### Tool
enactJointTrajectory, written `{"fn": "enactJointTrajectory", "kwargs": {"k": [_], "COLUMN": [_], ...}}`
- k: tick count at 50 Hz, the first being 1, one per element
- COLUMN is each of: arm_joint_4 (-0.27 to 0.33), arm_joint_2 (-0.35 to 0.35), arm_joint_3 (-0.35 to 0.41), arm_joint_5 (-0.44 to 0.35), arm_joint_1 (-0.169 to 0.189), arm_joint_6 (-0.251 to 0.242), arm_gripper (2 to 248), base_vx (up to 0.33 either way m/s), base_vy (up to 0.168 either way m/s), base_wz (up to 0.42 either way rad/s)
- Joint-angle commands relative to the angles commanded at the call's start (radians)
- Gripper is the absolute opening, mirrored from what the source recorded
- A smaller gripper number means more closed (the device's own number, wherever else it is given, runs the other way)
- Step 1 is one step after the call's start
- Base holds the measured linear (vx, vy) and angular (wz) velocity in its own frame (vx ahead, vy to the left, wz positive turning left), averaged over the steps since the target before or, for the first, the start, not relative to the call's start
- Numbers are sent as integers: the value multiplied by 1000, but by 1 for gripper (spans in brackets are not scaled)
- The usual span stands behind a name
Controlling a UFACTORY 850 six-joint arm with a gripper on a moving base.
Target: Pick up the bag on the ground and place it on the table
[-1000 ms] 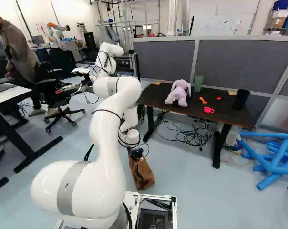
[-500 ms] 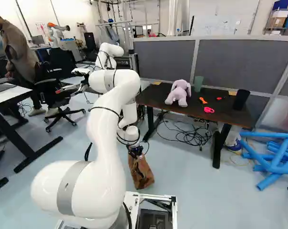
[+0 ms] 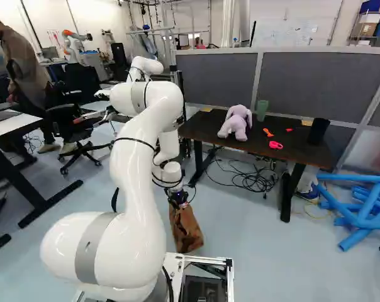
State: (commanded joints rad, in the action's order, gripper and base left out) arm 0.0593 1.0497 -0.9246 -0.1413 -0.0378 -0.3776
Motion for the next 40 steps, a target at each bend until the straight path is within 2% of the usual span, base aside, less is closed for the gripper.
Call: {"fn": "enactJointTrajectory", "kwargs": {"k": [40], "arm_joint_4": [-67], "arm_joint_2": [-177], "arm_joint_3": [137], "arm_joint_5": [94], "arm_joint_1": [-10], "arm_joint_6": [0], "arm_gripper": [21], "base_vx": [0], "base_vy": [0], "base_wz": [0]}}
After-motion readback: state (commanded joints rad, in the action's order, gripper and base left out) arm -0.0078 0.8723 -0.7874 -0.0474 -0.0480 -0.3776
